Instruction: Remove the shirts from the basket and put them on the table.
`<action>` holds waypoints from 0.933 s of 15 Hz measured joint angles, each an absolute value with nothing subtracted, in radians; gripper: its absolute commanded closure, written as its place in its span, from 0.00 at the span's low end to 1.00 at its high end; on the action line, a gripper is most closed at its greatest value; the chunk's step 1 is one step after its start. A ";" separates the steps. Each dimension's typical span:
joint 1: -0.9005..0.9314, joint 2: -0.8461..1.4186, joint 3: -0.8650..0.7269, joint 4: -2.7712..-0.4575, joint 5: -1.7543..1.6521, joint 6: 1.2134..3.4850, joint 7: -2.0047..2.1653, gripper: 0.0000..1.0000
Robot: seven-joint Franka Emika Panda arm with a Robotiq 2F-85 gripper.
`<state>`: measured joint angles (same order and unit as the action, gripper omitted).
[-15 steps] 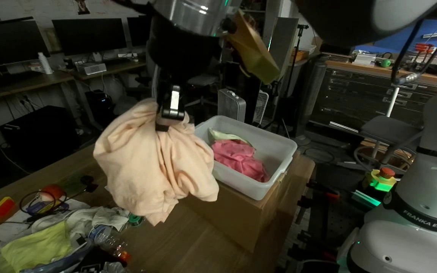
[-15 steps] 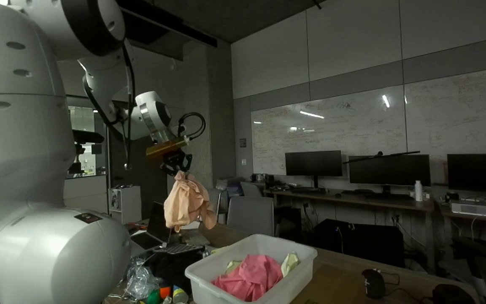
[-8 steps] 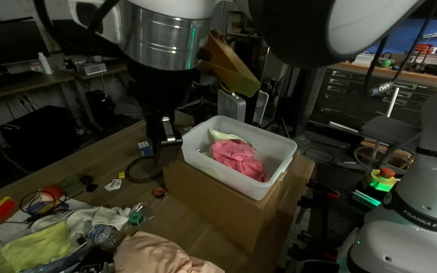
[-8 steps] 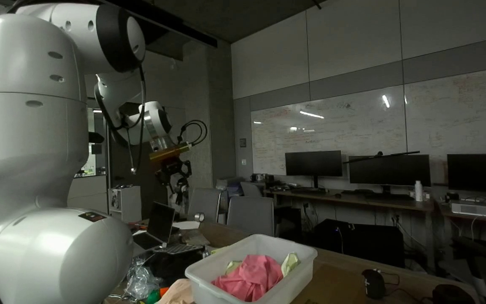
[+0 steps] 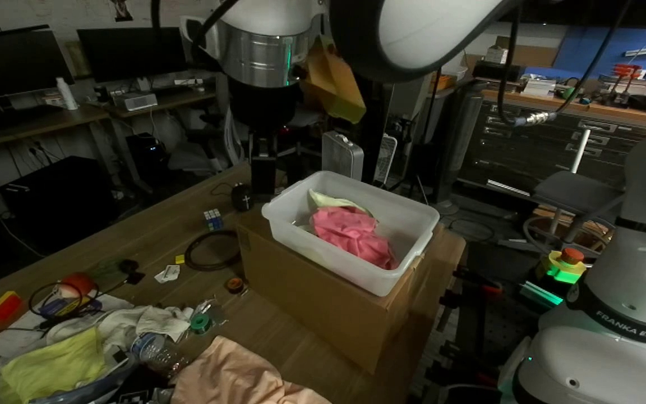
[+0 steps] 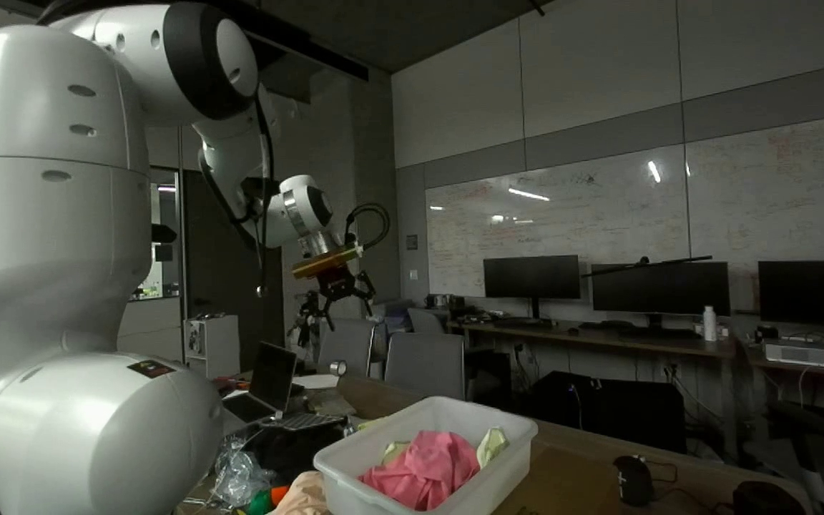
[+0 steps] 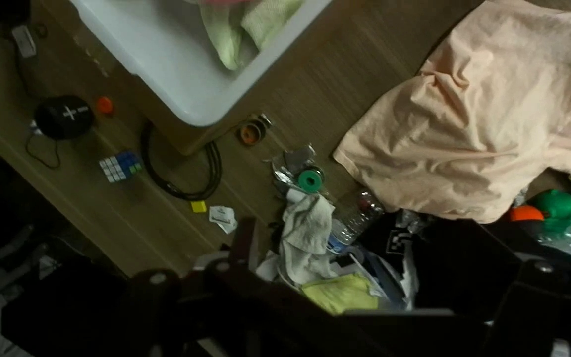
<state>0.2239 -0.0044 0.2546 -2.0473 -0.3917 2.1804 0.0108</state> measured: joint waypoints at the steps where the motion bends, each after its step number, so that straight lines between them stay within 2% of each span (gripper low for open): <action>1: 0.210 -0.004 0.235 -2.055 -0.390 2.180 0.033 0.00; 14: 0.075 0.014 0.082 -2.240 -0.216 2.217 0.277 0.00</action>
